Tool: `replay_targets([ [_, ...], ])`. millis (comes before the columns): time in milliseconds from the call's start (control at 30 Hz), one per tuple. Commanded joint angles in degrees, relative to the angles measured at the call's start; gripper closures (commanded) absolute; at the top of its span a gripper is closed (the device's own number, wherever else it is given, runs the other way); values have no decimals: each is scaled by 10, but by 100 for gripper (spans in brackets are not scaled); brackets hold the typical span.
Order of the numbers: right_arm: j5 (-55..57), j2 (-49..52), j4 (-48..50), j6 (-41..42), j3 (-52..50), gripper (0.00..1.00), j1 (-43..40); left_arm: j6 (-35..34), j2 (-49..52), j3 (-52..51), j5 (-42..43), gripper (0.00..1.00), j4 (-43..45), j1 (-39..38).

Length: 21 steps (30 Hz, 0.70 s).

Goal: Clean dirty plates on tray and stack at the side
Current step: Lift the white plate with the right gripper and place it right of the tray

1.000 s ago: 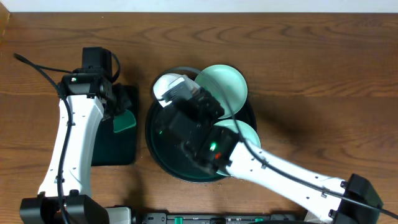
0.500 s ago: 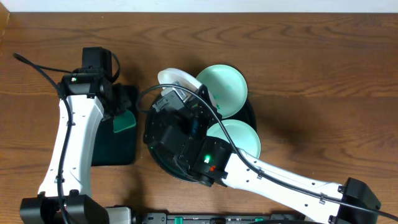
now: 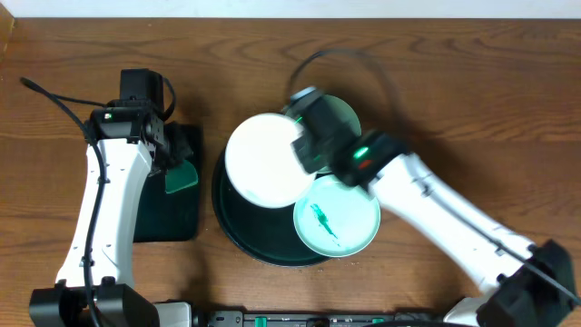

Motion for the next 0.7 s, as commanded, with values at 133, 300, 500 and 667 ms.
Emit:
replay_targets([
  [133, -243, -50, -92, 50, 32, 99, -273, 21, 2, -2, -7, 93, 1, 2],
  [300, -141, -39, -158, 73, 19, 99, -403, 21, 2, -2, -7, 93, 5, 2],
  [500, -112, -4, -184, 79, -20, 99, -495, 21, 2, -2, -7, 93, 8, 2],
  [667, -101, 20, -156, 79, -66, 99, -529, 21, 2, -2, -7, 93, 15, 2],
])
